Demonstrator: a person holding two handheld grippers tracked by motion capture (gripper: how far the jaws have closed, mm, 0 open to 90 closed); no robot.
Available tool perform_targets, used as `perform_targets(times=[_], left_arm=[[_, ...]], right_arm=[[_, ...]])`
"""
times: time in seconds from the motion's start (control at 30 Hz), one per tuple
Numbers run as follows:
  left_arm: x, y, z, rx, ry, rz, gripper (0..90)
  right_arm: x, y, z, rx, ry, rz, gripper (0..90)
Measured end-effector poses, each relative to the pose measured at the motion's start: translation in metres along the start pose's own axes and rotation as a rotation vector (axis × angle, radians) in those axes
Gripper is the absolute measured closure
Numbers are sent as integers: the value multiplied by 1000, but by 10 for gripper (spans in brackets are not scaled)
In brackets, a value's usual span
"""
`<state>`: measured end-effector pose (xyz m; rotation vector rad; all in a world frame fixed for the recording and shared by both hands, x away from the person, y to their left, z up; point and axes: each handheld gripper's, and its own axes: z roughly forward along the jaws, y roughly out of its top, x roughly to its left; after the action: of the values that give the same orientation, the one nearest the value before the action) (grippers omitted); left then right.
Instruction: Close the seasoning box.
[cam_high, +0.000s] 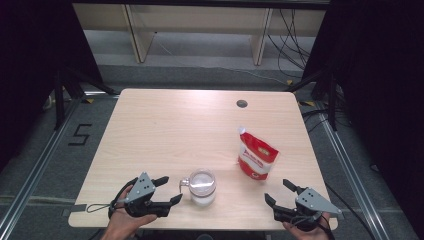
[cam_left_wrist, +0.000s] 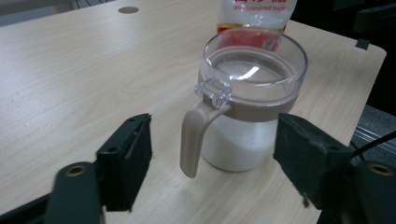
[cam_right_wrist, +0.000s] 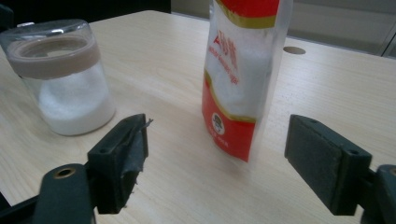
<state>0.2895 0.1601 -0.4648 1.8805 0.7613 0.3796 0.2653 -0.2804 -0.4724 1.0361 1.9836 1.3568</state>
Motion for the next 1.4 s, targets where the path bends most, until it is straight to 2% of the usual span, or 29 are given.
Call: perform_targets(times=[0.03, 0.1, 0.13, 0.2, 0.27, 0.4, 0.43, 0.47, 0.5, 0.53, 0.6, 0.63, 0.67, 0.73, 0.77, 0.8, 0.83, 0.87, 0.93, 0.97, 1.0, 1.07, 1.1, 1.13, 1.17, 1.23, 1.3, 1.37, 1.4], left_arm=[[2, -1, 0, 7, 0, 27, 224], [1, -4, -1, 10, 10, -1, 190], [1, -5, -1, 11, 4, -3, 176], [1, -7, 0, 6, 0, -2, 176], [1, -10, 0, 1, -7, 6, 170], [5, -16, -2, -18, -13, -28, 153], [6, -17, -3, -16, -10, -29, 153], [6, -18, -3, -20, -10, -37, 152], [7, -19, -4, -16, -2, -36, 152], [8, -20, -5, -8, 4, -31, 152], [8, -22, -6, -8, 7, -23, 153], [7, -23, -6, -12, 8, -36, 153], [9, -24, -7, 2, 4, -15, 153], [8, -26, -7, 5, 8, -19, 153], [8, -27, -7, 0, 7, -22, 153], [8, -28, -8, 17, 19, -10, 153], [8, -30, -7, 18, 14, -12, 153], [6, -31, -7, 22, 18, -20, 153], [6, -34, -7, 42, 16, -16, 153], [5, -35, -6, 50, 21, -15, 154], [6, -37, -7, 64, 15, 12, 154], [4, -38, -7, 73, 24, -3, 154], [4, -38, -7, 69, 20, -6, 154], [4, -39, -8, 60, 17, -17, 154], [4, -39, -9, 73, 17, -8, 153], [2, -42, -10, 93, 19, -36, 153], [-1, -45, -9, 110, 8, -37, 153], [-3, -47, -8, 121, 11, -20, 154], [-4, -47, -9, 122, 14, -31, 154]], right_arm=[[0, 0, 0, -10, -6, -17, 204], [1, 1, 0, -15, -3, 0, 177], [2, 1, 0, -17, 2, 11, 168], [1, 1, -1, -28, -3, -8, 167], [2, 1, -1, -22, -1, 2, 159], [9, 1, -2, -15, 1, 33, 153], [6, 2, -2, -23, 18, -13, 153], [6, 2, -1, -40, 17, -34, 153], [8, 2, -1, -32, 26, -21, 153], [11, 2, -3, -14, 24, 15, 153], [10, 2, -2, -23, 20, -18, 153], [10, 2, -2, -18, 34, -18, 153], [11, 1, -2, -21, 35, -15, 153], [10, 1, -1, -19, 42, -26, 154], [11, 0, -1, -6, 56, -12, 154], [10, 0, -1, -3, 51, -19, 154], [11, 0, -2, -7, 23, -10, 155], [13, -1, -3, 8, 20, 11, 155], [12, 0, -3, 4, 28, -17, 155], [14, -1, -4, 11, 26, 9, 156], [13, -1, -4, 13, 30, -4, 156], [13, -3, -3, 23, 35, -13, 158], [14, -4, -4, 38, 31, 14, 158], [13, -5, -3, 50, 40, 2, 158], [15, -7, -3, 77, 36, 32, 158], [14, -9, -2, 91, 48, 15, 158], [16, -11, -3, 99, 47, 37, 158], [15, -12, -3, 109, 55, 20, 157], [15, -13, -3, 103, 40, 3, 157]])
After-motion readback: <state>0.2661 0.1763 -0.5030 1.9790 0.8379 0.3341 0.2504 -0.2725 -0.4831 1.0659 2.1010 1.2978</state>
